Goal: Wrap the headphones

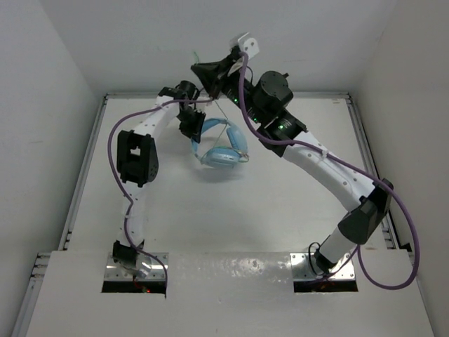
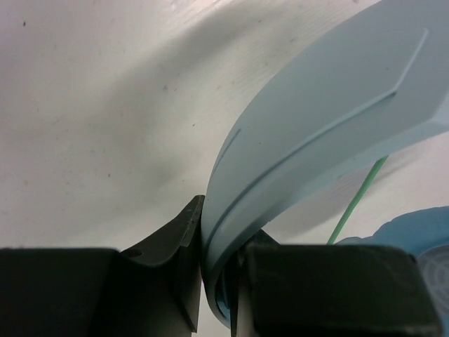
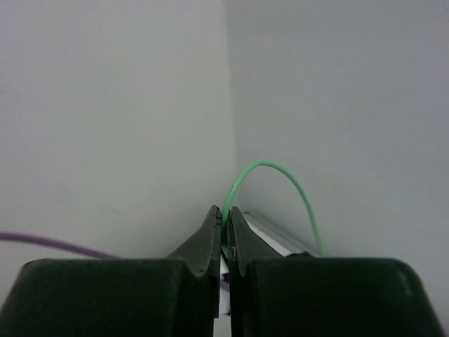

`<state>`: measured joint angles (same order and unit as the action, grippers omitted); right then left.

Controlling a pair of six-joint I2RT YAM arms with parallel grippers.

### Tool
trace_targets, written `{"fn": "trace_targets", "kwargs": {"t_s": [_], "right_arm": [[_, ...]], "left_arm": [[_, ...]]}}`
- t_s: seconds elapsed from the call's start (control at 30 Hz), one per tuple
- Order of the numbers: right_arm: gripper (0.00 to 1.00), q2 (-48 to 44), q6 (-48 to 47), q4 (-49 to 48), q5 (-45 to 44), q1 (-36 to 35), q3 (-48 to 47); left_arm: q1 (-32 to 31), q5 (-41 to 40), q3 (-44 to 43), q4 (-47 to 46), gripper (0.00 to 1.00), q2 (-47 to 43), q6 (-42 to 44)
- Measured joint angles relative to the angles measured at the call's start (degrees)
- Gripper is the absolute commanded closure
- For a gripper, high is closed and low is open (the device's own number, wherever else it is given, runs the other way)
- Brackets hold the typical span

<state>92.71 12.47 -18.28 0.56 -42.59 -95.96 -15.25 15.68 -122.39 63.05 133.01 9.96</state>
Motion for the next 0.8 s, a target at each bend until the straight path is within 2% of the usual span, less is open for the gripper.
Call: {"fn": "trace_targets", "kwargs": {"t_s": [0.23, 0.4, 0.57, 0.8], "right_arm": [[1.0, 4.5, 4.31, -4.24, 21.59, -4.11, 2.89], [1.0, 4.9, 3.54, -3.67, 32.22, -6.82, 6.6], [1.0, 4.24, -2.23, -0.11, 37.33, -7.87, 10.54], [1.0, 1.77, -15.43, 8.79, 36.5, -10.54, 16.13]], "left_arm": [[0.81, 2.43, -3.98, -0.02, 1.0, 0.94, -1.01], [4.09, 4.26, -7.04, -0.26, 1.0, 1.29, -1.46], [6.88, 5.62, -8.76, -2.49, 1.0, 1.29, -2.47], [7.34, 5.84, -8.76, -3.45, 1.0, 1.29, -2.91]]}}
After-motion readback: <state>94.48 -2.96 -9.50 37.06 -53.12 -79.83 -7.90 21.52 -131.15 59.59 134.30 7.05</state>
